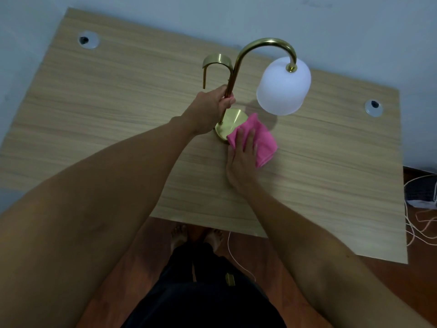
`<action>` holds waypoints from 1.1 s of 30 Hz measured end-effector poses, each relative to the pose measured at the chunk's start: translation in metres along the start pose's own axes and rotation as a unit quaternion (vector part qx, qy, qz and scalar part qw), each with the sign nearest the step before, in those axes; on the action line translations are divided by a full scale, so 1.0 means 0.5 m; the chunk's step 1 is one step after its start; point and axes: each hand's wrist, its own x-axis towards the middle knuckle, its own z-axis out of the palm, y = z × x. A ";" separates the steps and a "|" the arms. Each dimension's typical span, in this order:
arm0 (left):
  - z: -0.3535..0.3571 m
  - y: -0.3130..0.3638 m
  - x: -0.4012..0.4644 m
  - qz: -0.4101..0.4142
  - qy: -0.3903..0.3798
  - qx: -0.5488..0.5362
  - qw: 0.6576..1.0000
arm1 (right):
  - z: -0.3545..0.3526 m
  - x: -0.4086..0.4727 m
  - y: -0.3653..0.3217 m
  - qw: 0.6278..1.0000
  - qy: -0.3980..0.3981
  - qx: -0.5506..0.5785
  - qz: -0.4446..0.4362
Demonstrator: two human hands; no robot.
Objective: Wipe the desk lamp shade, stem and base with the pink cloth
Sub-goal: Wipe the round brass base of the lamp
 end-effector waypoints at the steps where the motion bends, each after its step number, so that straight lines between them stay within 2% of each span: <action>1: 0.000 -0.002 0.001 -0.001 0.000 -0.001 1.000 | 0.014 -0.010 -0.011 1.000 0.007 -0.009 0.007; 3: 0.002 -0.003 0.002 -0.002 -0.005 0.003 1.000 | 0.035 -0.007 -0.023 0.999 0.005 -0.048 -0.012; 6: 0.002 -0.003 0.003 -0.004 -0.009 0.009 1.000 | 0.045 0.033 -0.027 0.985 -0.019 -0.132 -0.111; 10: -0.003 -0.001 0.003 -0.003 -0.014 0.007 1.000 | 0.026 0.060 0.022 0.956 -0.035 -0.186 -0.225; 13: -0.006 -0.004 0.004 0.008 -0.020 0.013 1.000 | -0.014 0.064 0.087 0.919 -0.069 -0.202 -0.330; 15: -0.007 -0.004 0.003 0.009 -0.022 0.018 1.000 | -0.046 0.055 0.111 0.919 -0.083 -0.174 -0.343; 17: -0.008 -0.001 0.003 0.006 -0.026 0.019 0.999 | -0.077 0.033 0.120 0.946 -0.078 -0.107 -0.295; 19: -0.008 0.002 0.002 0.002 -0.027 0.020 0.999 | -0.109 0.023 0.127 0.985 -0.029 0.008 -0.170; 20: -0.007 0.002 0.001 0.001 -0.026 0.020 0.999 | -0.125 0.031 0.125 0.992 0.023 0.073 -0.098; 22: -0.006 0.003 0.001 0.003 -0.024 0.023 0.999 | -0.149 0.070 0.106 0.973 0.121 0.193 0.025; 23: -0.006 0.003 0.001 0.004 -0.023 0.025 0.999 | -0.161 0.091 0.087 0.958 0.131 0.242 0.087; 25: -0.006 0.005 0.000 0.003 -0.018 0.023 1.000 | -0.173 0.129 0.053 0.922 0.094 0.328 0.185; 27: -0.005 0.008 0.000 0.003 -0.015 0.028 0.999 | -0.169 0.149 0.021 0.917 0.022 0.352 0.185; 29: -0.005 0.006 0.000 0.007 -0.012 0.043 0.999 | -0.140 0.156 -0.007 0.945 -0.035 0.310 0.095; 31: -0.005 0.004 -0.001 0.012 -0.009 0.050 0.999 | -0.093 0.149 -0.012 0.976 -0.084 0.198 0.030; 33: -0.005 0.003 -0.001 0.015 -0.008 0.048 0.999 | -0.056 0.125 -0.007 0.994 -0.063 0.088 0.016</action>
